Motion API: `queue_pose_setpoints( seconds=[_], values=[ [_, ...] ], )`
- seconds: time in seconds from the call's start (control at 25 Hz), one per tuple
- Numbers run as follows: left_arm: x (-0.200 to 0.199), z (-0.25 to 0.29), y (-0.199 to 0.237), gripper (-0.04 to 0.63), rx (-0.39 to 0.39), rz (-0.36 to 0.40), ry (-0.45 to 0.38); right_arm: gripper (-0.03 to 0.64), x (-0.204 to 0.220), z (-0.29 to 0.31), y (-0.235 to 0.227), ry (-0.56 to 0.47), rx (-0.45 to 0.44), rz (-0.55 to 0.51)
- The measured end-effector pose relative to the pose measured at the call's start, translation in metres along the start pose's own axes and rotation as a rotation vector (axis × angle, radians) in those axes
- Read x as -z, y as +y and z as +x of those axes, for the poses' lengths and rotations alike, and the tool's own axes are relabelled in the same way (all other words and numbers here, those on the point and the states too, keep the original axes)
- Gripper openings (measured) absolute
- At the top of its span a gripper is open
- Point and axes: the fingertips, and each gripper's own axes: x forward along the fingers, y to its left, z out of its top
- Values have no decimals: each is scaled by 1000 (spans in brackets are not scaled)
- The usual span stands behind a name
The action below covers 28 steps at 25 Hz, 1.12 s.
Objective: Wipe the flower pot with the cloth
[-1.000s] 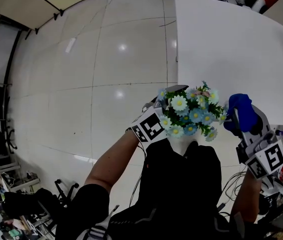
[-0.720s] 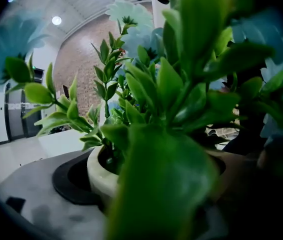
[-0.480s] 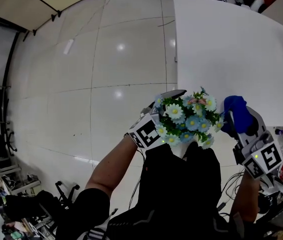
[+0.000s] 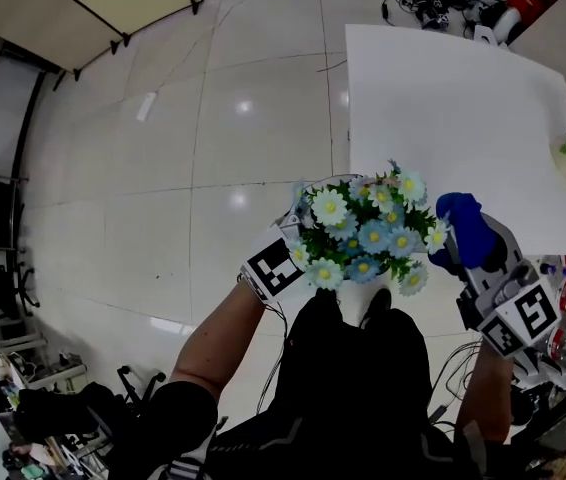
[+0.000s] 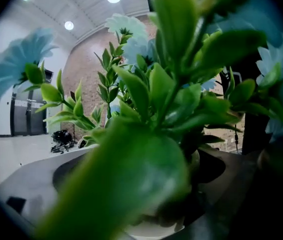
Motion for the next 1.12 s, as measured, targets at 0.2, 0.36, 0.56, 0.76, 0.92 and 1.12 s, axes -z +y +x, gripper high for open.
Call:
queue_pose_setpoints(
  seconds=[0.2, 0.36, 0.56, 0.76, 0.92, 1.12],
  values=[
    [-107, -21, 6, 557, -14, -45, -151, 77, -76, -19, 26, -83, -90, -38],
    [-180, -35, 8, 557, -30, -53, -236, 77, -132, -44, 50, -189, -125, -34],
    [-230, -48, -1, 557, -32, -42, -277, 77, -170, -83, 53, -285, -79, -92],
    [-275, -57, 6, 557, -40, -43, -295, 77, -200, -100, 45, -287, -53, -149],
    [-295, -60, 10, 557, -24, -39, -310, 77, -226, -95, 36, -302, -77, -150],
    [-301, -69, -5, 557, -6, -33, -302, 77, -240, -91, 46, -282, -139, -161]
  ],
)
